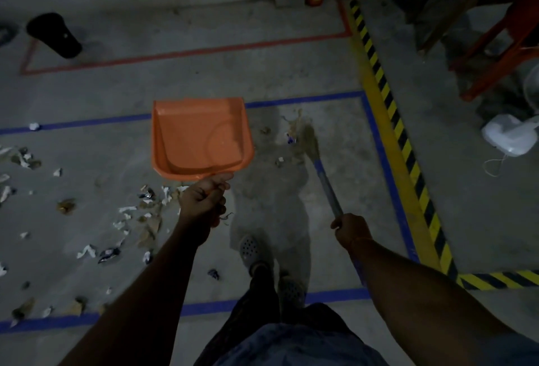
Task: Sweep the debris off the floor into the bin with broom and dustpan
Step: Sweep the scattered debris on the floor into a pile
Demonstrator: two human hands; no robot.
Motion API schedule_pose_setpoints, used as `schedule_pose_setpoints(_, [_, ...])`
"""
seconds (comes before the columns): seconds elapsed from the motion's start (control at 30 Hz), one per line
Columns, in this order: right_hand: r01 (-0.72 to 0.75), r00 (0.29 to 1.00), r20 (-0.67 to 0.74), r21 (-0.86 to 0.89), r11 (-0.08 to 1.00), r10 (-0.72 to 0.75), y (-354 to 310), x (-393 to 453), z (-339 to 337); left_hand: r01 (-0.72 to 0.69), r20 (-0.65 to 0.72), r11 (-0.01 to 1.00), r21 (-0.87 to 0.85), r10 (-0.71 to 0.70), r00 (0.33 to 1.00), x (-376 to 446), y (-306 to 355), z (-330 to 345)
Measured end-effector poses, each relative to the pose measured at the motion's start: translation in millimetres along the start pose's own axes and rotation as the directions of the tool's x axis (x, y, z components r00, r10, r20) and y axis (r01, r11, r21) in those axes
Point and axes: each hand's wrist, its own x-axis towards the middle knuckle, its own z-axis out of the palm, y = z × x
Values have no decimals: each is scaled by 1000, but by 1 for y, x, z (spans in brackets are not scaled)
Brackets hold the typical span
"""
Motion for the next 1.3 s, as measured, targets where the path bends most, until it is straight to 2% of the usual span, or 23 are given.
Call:
schedule_pose_setpoints(0.1, [-61, 998, 24, -28, 998, 62, -3, 16, -4, 4, -1, 999, 37, -4, 1000, 15, 5, -4])
schedule_pose_setpoints(0.23, [-28, 993, 107, -125, 992, 41, -30, 27, 13, 10, -38, 999, 48, -9, 999, 31, 7, -20])
schedule_pose_setpoints(0.33, [105, 969, 239, -187, 977, -59, -67, 35, 43, 26, -68, 999, 43, -23, 997, 43, 6, -43])
schedule_pose_setpoints(0.4, [228, 925, 351, -206, 952, -146, -97, 41, 60, 57, -103, 998, 37, -53, 993, 49, 8, -59])
schedule_pose_setpoints(0.47, [329, 875, 427, -174, 928, -230, -127, 45, 68, 71, -135, 997, 28, -67, 989, 54, 15, -70])
schedule_pose_setpoints(0.57, [378, 832, 468, -85, 922, -298, -161, 49, 66, 67, -160, 998, -1, -66, 985, 65, 27, -82])
schedule_pose_setpoints(0.63, [408, 821, 460, -56, 911, -339, -173, 52, 58, 50, -178, 999, -9, -50, 983, 77, 34, -89])
schedule_pose_setpoints(0.8, [401, 868, 340, -49, 915, -362, -176, 67, 31, 28, -192, 1000, 12, -25, 981, 104, 48, -94])
schedule_pose_setpoints(1.07, [179, 978, 123, -92, 979, -168, -163, 101, -34, 4, -166, 1000, -21, -8, 986, 123, 55, -86])
schedule_pose_setpoints(1.17, [85, 994, 72, -89, 992, -79, -150, 121, -58, 0, -162, 999, -35, -6, 987, 130, 55, -83])
schedule_pose_setpoints(1.3, [26, 997, 73, -129, 991, -17, -140, 148, -82, -6, -164, 999, -39, -1, 987, 133, 58, -70])
